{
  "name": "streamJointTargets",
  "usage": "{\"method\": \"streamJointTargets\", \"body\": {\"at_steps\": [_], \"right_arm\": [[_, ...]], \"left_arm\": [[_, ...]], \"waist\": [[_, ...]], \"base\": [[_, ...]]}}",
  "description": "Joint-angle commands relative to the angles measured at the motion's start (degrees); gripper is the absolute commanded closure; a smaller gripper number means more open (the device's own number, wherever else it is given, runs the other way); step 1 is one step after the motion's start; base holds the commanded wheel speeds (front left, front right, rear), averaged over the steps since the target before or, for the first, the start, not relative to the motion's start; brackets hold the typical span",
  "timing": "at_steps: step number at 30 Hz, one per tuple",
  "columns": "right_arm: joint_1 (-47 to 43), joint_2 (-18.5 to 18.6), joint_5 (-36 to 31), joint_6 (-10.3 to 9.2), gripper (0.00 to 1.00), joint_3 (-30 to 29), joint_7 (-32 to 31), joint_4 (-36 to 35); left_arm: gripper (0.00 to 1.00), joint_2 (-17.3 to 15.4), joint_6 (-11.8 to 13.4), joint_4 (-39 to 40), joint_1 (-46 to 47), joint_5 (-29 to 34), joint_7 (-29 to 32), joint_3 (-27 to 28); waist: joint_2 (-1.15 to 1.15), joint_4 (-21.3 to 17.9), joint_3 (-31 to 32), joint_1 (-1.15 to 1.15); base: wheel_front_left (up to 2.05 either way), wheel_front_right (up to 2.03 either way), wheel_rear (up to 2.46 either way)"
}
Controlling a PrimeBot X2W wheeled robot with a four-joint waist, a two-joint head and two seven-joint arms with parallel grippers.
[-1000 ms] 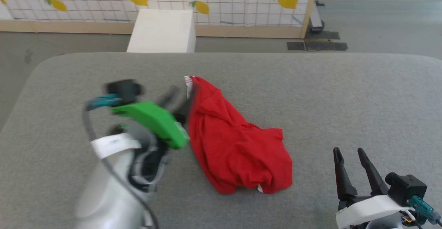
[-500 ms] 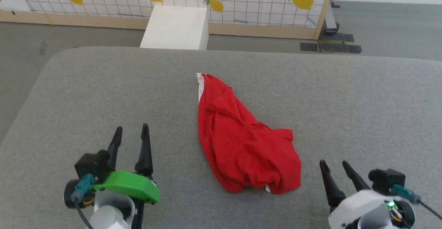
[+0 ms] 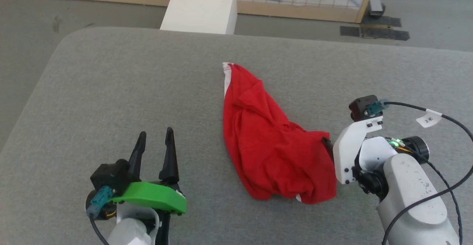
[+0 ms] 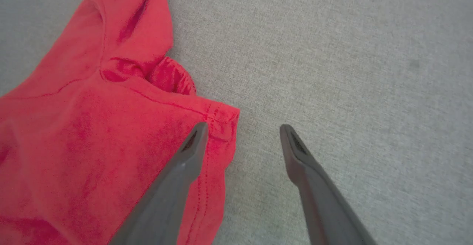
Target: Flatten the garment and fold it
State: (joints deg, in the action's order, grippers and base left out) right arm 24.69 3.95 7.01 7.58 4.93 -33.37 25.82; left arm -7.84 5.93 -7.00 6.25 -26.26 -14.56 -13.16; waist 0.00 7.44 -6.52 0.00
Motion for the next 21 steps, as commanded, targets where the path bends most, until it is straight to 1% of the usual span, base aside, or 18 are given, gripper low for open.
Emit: {"method": "streamJointTargets", "body": {"at_steps": [1,7,8,9,10,11,13,16,19,20,21], "right_arm": [[0.83,0.39,-0.70,-0.09,0.00,0.66,-0.18,0.97],[0.58,0.31,-0.40,-0.09,0.00,2.09,1.51,5.07],[0.56,0.36,-0.19,-0.09,0.23,2.33,1.99,5.56],[0.70,0.51,-0.05,-0.09,0.65,2.45,2.82,5.66],[0.88,0.69,0.33,-0.09,0.74,2.58,3.79,5.76],[0.97,0.80,0.88,-0.09,1.00,2.52,4.23,5.87],[1.34,1.42,1.97,-0.09,1.00,1.70,6.17,5.22],[0.66,3.09,4.61,-0.09,1.00,-3.18,9.55,1.66],[-2.52,4.09,5.74,-0.09,1.00,-10.18,10.55,-3.23],[-6.25,4.11,5.68,-0.09,1.00,-15.80,9.99,-7.05],[-8.18,3.86,5.44,-0.09,1.00,-18.37,9.55,-8.83]], "left_arm": [[0.00,0.34,-0.54,0.17,1.25,0.51,-0.42,0.23],[0.00,1.09,-1.35,-0.39,1.79,1.10,-0.43,0.83],[0.00,1.18,-1.46,-0.46,1.76,1.18,-0.43,1.08],[0.00,1.23,-1.53,-0.55,1.70,1.28,-0.43,1.26],[0.00,1.27,-1.60,-0.64,1.55,1.40,-0.43,1.54],[0.00,1.30,-1.69,-0.72,1.39,1.47,-0.43,1.73],[0.00,1.44,-1.92,-0.94,1.13,1.62,-0.43,1.98],[0.00,1.75,-2.46,-1.28,0.49,1.70,-0.43,2.48],[0.00,1.96,-2.79,-1.51,-0.24,1.69,-0.43,2.75],[0.00,2.10,-2.99,-1.78,-0.53,1.72,-0.43,2.55],[0.00,2.15,-3.05,-1.82,-0.55,1.73,-0.43,2.51]], "waist": [[0.00,2.51,-2.30,0.00],[0.00,4.14,-4.10,0.00],[0.00,4.12,-4.16,0.00],[0.00,4.02,-4.18,0.00],[0.00,3.75,-4.06,0.00],[0.00,3.44,-3.86,0.00],[0.00,2.70,-3.20,0.00],[0.00,0.68,-1.24,0.00],[0.00,-1.20,0.20,0.00],[0.00,-2.19,0.70,0.00],[0.00,-2.63,0.86,0.00]], "base": [[0.00,0.00,0.00],[0.00,0.00,0.00],[0.00,0.00,0.00],[0.00,0.00,0.00],[0.00,0.00,0.00],[0.00,0.00,0.00],[0.00,0.00,0.00],[0.00,0.00,0.00],[0.00,0.00,0.00],[0.00,0.00,0.00],[0.00,0.00,0.00]]}}
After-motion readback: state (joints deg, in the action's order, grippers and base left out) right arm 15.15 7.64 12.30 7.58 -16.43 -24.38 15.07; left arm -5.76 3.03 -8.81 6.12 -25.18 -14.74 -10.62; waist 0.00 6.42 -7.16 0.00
